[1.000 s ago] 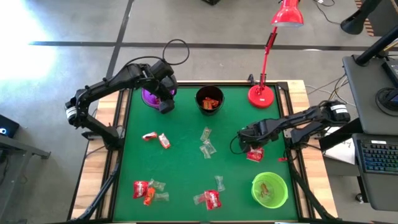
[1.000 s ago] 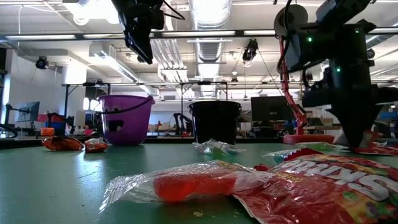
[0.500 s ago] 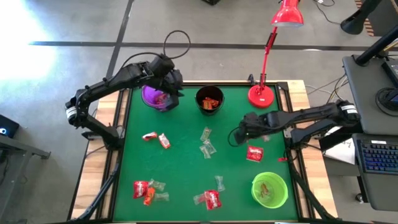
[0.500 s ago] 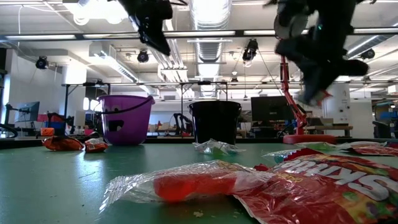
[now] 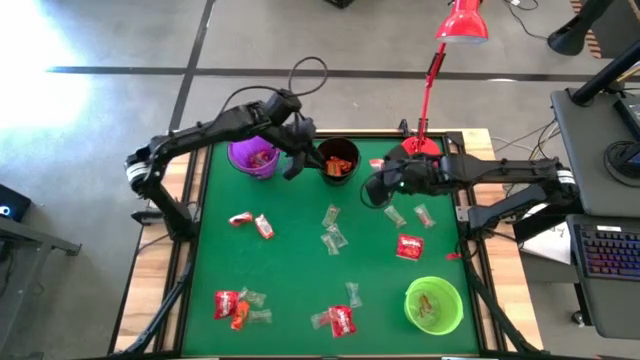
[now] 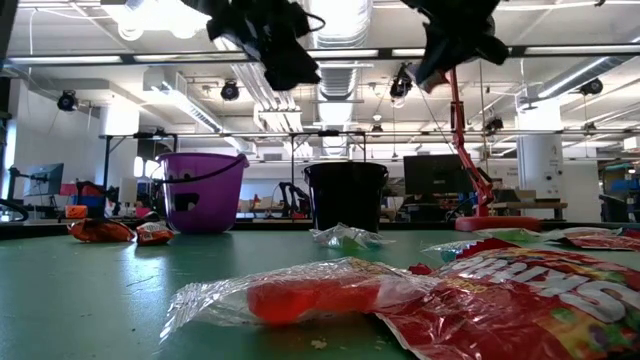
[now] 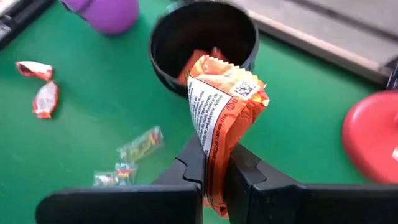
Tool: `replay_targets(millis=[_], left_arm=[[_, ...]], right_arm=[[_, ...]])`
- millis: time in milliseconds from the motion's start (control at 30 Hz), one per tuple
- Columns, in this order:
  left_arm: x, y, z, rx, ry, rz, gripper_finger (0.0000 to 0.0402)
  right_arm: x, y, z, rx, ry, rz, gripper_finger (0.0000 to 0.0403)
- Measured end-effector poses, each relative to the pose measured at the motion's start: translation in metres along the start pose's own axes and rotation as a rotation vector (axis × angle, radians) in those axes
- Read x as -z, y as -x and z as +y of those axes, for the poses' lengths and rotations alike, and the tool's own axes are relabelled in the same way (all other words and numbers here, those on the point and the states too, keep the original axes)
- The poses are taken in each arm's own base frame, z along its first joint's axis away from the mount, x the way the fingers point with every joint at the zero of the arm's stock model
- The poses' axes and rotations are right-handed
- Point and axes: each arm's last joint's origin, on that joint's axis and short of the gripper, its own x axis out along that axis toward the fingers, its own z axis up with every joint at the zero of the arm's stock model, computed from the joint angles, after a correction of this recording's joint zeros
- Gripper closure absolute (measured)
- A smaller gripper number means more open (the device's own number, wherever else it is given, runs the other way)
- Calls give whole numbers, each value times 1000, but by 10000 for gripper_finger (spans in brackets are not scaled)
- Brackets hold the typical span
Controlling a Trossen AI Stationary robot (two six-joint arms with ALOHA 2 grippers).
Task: Sort candy
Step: Put the orange candy into the black bucket
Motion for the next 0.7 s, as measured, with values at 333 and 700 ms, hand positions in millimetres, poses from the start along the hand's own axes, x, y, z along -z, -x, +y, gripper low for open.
replay_targets(millis=[333,700], left_arm=[[-7,-30,17,153,78,-124,278],[-14,-37,21,253,94,-200,278]], right_arm=[[-24,3,3,-49,68,-81,383],[-38,1,10,-178,62,-164,383]])
